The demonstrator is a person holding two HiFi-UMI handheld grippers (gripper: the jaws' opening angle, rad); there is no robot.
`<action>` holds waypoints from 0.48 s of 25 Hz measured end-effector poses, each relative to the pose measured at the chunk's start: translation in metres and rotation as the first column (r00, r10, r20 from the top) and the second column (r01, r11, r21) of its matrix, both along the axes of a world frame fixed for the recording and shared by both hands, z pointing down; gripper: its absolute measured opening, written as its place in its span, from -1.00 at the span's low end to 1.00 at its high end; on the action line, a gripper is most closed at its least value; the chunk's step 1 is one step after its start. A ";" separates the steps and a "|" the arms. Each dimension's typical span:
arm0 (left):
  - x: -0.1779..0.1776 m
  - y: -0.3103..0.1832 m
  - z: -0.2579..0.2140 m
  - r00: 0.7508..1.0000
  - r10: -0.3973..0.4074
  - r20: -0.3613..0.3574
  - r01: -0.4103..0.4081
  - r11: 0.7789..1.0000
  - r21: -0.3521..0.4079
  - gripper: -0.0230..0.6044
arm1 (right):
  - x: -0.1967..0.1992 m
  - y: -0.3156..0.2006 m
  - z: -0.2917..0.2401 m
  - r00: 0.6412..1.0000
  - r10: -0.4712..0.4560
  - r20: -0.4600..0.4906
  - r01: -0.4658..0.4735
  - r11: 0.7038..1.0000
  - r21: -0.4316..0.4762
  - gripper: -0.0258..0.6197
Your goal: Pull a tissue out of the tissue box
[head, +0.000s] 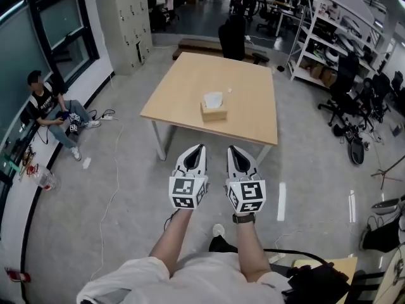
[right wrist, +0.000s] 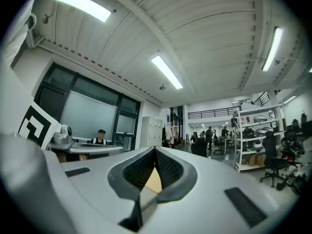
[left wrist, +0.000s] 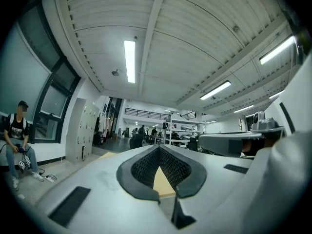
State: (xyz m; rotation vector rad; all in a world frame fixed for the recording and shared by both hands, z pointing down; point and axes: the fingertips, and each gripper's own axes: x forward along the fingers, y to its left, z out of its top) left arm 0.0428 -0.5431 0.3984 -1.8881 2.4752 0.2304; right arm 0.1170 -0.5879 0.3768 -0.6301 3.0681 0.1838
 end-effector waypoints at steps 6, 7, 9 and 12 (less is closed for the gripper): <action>-0.051 -0.092 -0.026 0.999 -0.047 0.020 0.046 0.998 0.041 -0.93 | -0.051 -0.109 -0.026 0.998 -0.042 0.046 0.040 0.999 0.027 -0.92; -0.058 -0.105 -0.024 0.998 -0.057 0.018 0.056 0.998 0.038 -0.93 | -0.057 -0.124 -0.025 0.998 -0.051 0.043 0.050 0.998 0.025 -0.91; -0.070 -0.129 -0.020 0.997 -0.080 0.010 0.080 0.996 0.029 -0.93 | -0.068 -0.151 -0.020 0.997 -0.066 0.032 0.066 0.998 0.022 -0.91; -0.079 -0.163 -0.007 0.997 -0.080 -0.014 0.081 0.997 0.005 -0.93 | -0.080 -0.188 0.003 0.997 -0.077 -0.008 0.077 0.997 -0.014 -0.92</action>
